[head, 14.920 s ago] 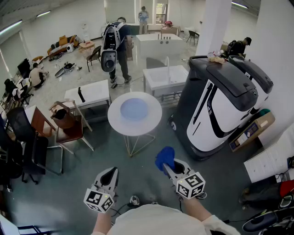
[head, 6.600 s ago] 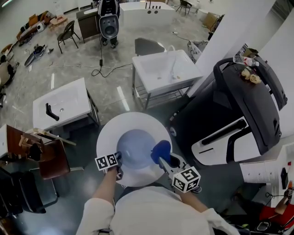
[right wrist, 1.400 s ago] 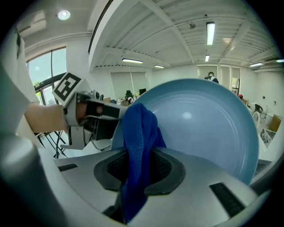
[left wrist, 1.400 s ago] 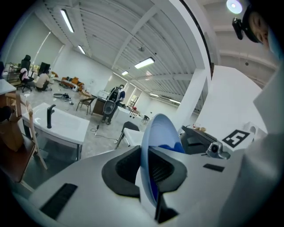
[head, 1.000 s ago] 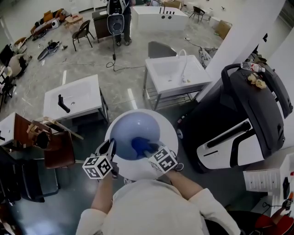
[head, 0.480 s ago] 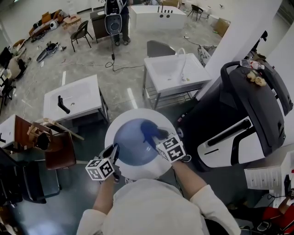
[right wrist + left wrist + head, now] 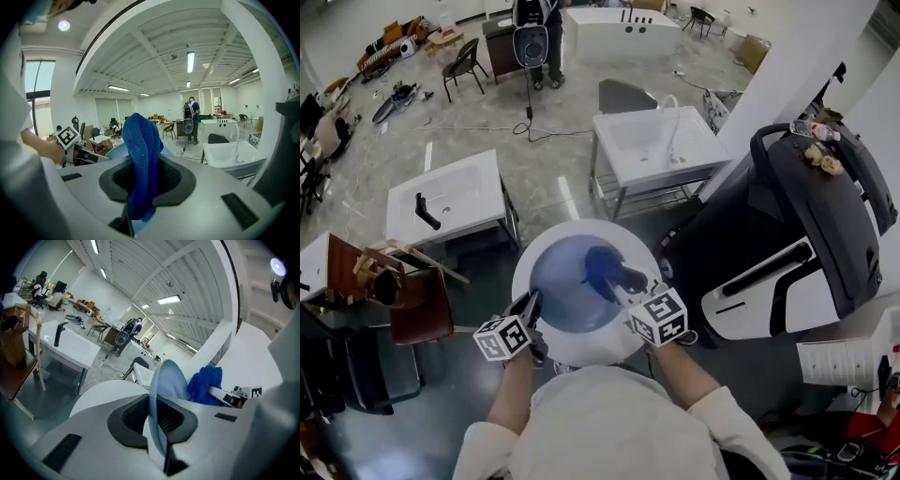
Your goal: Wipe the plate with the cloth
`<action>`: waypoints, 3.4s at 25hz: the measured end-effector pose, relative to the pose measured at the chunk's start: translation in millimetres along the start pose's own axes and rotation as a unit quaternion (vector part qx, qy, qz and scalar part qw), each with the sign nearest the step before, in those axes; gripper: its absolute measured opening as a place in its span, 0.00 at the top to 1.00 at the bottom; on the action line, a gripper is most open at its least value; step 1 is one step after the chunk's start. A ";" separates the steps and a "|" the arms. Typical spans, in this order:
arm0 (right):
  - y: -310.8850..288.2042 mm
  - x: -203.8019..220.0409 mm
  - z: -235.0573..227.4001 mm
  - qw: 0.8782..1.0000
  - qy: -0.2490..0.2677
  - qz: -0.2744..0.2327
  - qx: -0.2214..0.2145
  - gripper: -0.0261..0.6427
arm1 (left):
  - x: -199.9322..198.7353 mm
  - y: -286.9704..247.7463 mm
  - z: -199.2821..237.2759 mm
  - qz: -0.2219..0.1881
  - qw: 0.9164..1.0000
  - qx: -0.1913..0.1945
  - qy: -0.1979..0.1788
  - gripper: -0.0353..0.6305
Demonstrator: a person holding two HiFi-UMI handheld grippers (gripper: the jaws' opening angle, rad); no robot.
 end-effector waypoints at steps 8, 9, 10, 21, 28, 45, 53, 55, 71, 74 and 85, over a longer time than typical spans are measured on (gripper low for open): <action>26.4 5.9 -0.7 0.999 -0.040 -0.027 -0.004 0.82 | 16.7 -22.2 27.1 0.024 0.999 -0.016 0.038 0.88; 28.1 7.1 0.2 0.999 -0.043 -0.029 -0.005 0.82 | 20.2 -25.0 31.6 0.031 0.999 -0.021 0.040 0.88; 29.9 8.6 0.9 0.998 -0.047 -0.031 -0.005 0.82 | 23.8 -28.2 35.9 0.037 0.998 -0.027 0.040 0.88; 49.0 24.0 -1.3 0.997 -0.074 -0.037 0.013 0.82 | 60.0 -62.7 58.7 0.092 0.991 -0.034 0.088 0.88; 53.7 37.4 2.3 0.996 -0.089 -0.025 0.017 0.82 | 77.4 -79.2 76.9 0.106 0.985 -0.048 0.123 0.88; 60.0 51.9 0.9 0.994 -0.109 -0.009 0.021 0.82 | 87.5 -96.8 89.0 0.109 0.978 -0.057 0.170 0.88; 58.5 53.6 3.0 0.994 -0.107 -0.006 0.016 0.82 | 87.8 -103.0 97.8 0.131 0.974 -0.082 0.168 0.88; 58.9 55.2 2.7 0.994 -0.108 -0.005 0.016 0.82 | 88.0 -104.1 98.8 0.137 0.973 -0.089 0.165 0.88; 57.5 55.6 1.9 0.994 -0.108 -0.009 0.001 0.82 | 89.5 -101.3 96.0 0.139 0.972 -0.082 0.174 0.71; 55.9 54.3 3.8 0.994 -0.107 -0.012 -0.002 0.82 | 88.5 -93.1 98.3 0.130 0.973 -0.081 0.174 0.70; 53.0 52.4 9.5 0.994 -0.107 -0.020 -0.007 0.82 | 73.4 -78.2 83.6 0.101 0.981 -0.058 0.153 0.76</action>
Point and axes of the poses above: the fingertips, and each gripper's own axes: y backward along the fingers, z to its left, x out of its underside, the point moved 5 cm from there along y, backward along the fingers, and after that the axes turned 15 degrees about z, right-handed, at the moved point
